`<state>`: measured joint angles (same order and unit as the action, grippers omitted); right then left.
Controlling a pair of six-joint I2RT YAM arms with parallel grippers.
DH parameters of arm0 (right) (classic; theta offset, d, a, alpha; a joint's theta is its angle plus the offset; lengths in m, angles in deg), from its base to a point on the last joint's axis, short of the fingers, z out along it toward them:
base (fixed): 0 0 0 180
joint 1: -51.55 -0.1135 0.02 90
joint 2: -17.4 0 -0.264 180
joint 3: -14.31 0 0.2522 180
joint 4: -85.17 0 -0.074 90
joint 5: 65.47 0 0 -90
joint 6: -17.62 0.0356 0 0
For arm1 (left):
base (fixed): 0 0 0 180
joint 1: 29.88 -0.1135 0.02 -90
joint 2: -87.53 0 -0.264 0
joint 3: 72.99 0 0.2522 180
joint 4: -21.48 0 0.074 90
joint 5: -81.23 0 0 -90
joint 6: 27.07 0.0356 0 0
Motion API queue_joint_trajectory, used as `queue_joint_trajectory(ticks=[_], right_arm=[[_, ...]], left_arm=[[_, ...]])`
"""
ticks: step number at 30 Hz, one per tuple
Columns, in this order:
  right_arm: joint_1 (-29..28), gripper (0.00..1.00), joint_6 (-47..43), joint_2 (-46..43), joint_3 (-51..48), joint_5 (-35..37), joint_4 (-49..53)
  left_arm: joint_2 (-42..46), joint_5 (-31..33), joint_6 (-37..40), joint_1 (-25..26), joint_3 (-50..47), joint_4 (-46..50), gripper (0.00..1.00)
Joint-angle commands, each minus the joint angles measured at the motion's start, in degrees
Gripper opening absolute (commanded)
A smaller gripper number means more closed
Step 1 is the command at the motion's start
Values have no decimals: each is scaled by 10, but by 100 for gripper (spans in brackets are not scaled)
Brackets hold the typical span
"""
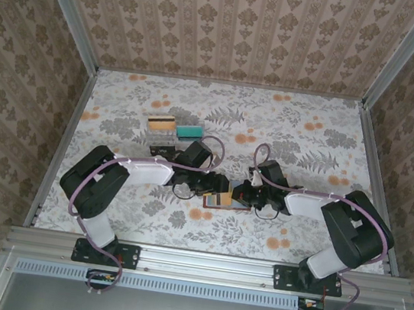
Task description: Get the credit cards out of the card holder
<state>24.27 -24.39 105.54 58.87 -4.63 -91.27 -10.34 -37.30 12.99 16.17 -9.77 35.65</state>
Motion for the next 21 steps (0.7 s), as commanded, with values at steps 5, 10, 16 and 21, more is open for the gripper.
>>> queue_joint_trajectory(ticks=[5,10,16,21], right_arm=[[35,0,-17,-33,-35,-13,17],[35,20,-14,-24,-32,-29,-11],[34,25,-1,10,-19,-49,-52],[35,18,3,28,-12,-58,-61]], left_arm=[[1,-2,4,-5,-14,19,58],[-2,-6,5,-5,-10,19,56],[-4,-6,5,-3,-10,17,52],[-4,-8,5,-3,-10,16,51]])
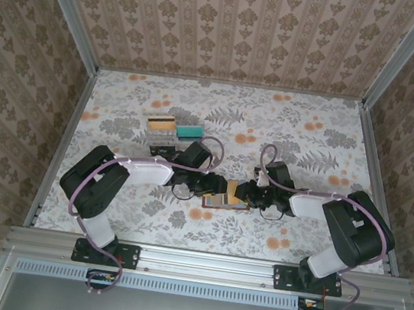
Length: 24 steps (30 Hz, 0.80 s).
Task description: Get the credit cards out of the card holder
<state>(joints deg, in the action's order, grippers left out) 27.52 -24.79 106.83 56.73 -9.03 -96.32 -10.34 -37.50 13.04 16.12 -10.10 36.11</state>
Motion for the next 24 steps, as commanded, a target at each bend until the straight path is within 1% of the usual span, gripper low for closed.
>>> queue_joint_trajectory(ticks=[1,4,5,14,15,16,18,20,24], right_arm=[[2,14,5,11,8,-10,-4],[5,6,-10,-11,6,9,29],[8,5,-13,-18,5,13,37],[71,4,-58,-94,-15,4,122],[77,4,-61,-119,-16,0,131],[79,4,-62,-127,-15,-2,137],[83,1,-65,-152,-8,-3,152],[83,0,-65,-176,4,-3,164],[82,0,-62,-216,39,-10,180]], left_arm=[[-3,-5,4,-2,-7,12,51],[-1,-4,6,-3,-5,15,52],[1,-4,7,-3,-6,16,52],[24,-4,16,-26,-9,31,54],[29,-5,16,-30,-8,33,54],[34,-6,16,-32,-7,33,55],[48,-7,12,-39,2,38,60],[62,-6,6,-44,14,41,65],[90,-8,-27,-56,29,10,68]])
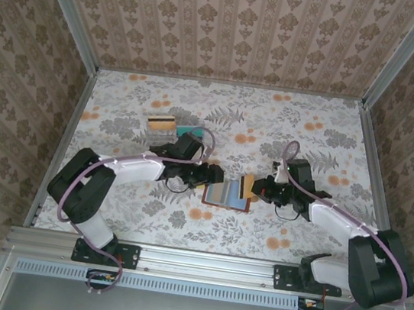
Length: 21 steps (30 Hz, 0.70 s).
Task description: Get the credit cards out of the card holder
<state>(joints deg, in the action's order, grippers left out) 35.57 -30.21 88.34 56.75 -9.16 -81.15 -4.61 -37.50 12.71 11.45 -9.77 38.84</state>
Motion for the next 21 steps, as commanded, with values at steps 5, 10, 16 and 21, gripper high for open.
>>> queue_joint_trajectory(ticks=[5,10,16,21], right_arm=[[1,0,8,-55,88,-27,5],[1,0,61,-53,112,-52,-76],[-3,0,111,-30,123,-78,-146],[-15,0,132,-10,124,-85,-179]], left_arm=[[59,-20,-95,-26,18,-126,68],[64,-38,-161,-36,9,-245,64],[58,-52,-208,-36,-1,-343,57],[42,-72,-231,-32,-2,-388,53]])
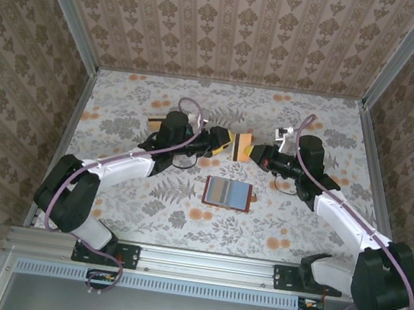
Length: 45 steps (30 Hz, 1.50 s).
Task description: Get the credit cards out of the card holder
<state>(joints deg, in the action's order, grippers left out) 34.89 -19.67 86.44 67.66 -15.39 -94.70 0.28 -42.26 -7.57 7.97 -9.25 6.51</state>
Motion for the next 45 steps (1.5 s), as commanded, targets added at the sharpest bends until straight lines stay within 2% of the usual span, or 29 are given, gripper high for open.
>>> queue_joint_trajectory(ticks=[1,11,17,19,21,23,24,25,27,29,30,33,37,40,45], right_arm=[[-10,0,27,12,16,-23,-44],[-13,0,32,25,19,-26,-57],[-13,0,33,35,14,-30,-65],[-12,0,31,37,11,-28,-64],[-12,10,27,40,12,-28,-58],[-12,18,20,43,12,-30,-50],[-11,26,17,43,12,-30,-44],[-11,40,12,42,13,-28,-36],[-9,61,-4,35,14,-21,-10],[-6,72,-25,25,18,-10,22],[-6,75,-35,20,20,-6,36],[-5,85,-67,2,30,14,87],[-5,98,-88,-15,39,36,127],[-6,100,-100,-24,47,52,145],[-7,100,-124,-34,66,68,177]], left_arm=[[-10,-27,-32,4,-8,-74,52],[-20,-52,-48,8,-20,-111,42],[-17,-57,-53,8,-23,-125,23],[-16,-59,-54,9,-25,-132,13],[-15,-60,-53,8,-24,-131,2],[-13,-60,-48,7,-23,-121,0],[-10,-60,-44,6,-23,-114,0],[-7,-60,-39,4,-23,-105,0],[1,-62,-24,-1,-22,-80,0],[14,-64,-2,-10,-21,-45,0],[21,-64,16,-14,-19,-19,0],[62,-43,143,-27,19,180,0],[103,82,348,-31,109,468,0],[123,177,451,-40,142,567,0],[170,314,631,-48,137,594,0]])
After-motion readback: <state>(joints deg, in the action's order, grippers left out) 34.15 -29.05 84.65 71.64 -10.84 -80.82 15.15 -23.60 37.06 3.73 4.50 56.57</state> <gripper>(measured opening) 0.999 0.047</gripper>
